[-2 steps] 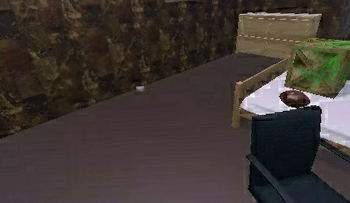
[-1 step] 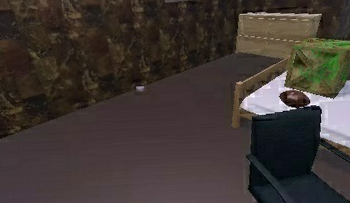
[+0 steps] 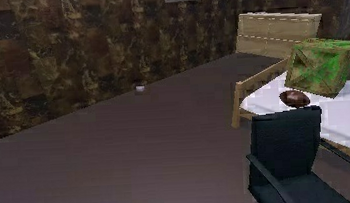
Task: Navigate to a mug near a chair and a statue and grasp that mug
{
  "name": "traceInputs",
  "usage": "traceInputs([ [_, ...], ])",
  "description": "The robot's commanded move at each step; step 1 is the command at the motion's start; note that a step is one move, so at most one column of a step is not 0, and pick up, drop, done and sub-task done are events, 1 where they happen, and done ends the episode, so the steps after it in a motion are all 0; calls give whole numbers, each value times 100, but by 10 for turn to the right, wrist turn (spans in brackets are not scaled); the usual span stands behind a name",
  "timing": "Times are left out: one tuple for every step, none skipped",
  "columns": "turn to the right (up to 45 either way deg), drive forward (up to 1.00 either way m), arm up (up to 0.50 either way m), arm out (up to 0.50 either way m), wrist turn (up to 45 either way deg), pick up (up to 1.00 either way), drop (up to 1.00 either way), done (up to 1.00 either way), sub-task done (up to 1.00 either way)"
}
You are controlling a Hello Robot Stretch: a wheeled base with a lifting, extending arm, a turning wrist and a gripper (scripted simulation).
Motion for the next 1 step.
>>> traceInputs([
  [0,0,-30,0,0,0,0,0,0],
])
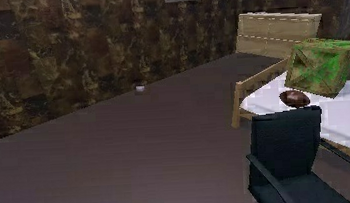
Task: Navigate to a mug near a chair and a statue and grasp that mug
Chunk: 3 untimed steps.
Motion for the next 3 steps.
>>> traceInputs([
  [0,0,0,0,0,100,0,0,0],
  [0,0,10,0,0,0,0,0,0],
  [0,0,0,0,0,0,0,100,0],
])
